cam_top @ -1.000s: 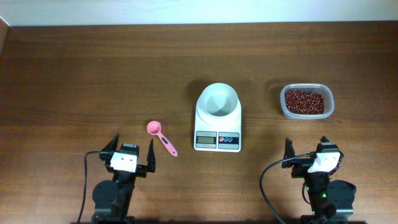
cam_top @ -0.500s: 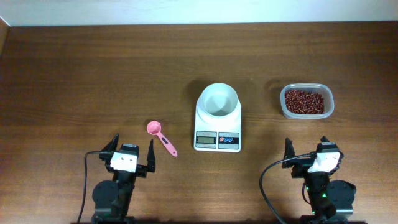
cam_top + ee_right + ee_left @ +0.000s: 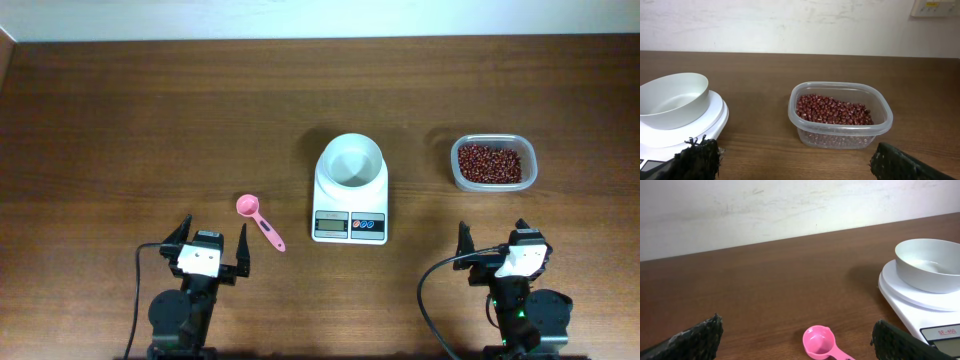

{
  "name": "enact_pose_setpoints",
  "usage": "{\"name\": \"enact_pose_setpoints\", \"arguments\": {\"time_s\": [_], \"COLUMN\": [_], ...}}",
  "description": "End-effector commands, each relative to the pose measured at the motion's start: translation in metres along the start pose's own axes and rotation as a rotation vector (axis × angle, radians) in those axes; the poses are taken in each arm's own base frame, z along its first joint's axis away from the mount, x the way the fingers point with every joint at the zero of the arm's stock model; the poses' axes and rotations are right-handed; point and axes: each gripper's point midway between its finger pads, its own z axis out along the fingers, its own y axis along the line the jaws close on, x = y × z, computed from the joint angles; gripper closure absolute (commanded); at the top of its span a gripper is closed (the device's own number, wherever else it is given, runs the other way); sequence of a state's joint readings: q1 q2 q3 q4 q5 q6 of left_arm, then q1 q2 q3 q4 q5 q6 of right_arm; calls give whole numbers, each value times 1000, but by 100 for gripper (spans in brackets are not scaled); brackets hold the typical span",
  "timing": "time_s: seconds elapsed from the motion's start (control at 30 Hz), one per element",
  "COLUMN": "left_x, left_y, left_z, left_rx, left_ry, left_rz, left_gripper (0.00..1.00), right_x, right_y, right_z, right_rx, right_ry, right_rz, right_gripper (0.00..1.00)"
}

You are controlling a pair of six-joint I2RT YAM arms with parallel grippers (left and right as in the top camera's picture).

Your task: Scoop and weigh 50g on scale

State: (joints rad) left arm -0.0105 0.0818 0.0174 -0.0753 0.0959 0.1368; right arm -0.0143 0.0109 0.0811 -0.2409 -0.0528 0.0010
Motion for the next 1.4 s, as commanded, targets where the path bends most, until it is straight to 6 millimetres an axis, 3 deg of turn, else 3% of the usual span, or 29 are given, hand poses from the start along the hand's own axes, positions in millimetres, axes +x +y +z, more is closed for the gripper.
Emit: {"name": "enact_pose_setpoints", "arguments": {"time_s": [0.0,1.13,1.37], "left_x": [5,5,-17], "left_y": [3,3,5], "left_z": [1,1,0], "left_rx": [-14,-14,-21], "left_ry": [14,14,-78], "left_rz": [-11,-11,-3], "left_gripper": [1,1,1], "right_x": [3,3,3], "right_y": [1,1,1], "right_z": [0,0,0], "right_rx": [-6,-6,-6], "right_ry": [7,7,7], "right_rz": [8,8,8], "right_gripper": [1,1,1]}}
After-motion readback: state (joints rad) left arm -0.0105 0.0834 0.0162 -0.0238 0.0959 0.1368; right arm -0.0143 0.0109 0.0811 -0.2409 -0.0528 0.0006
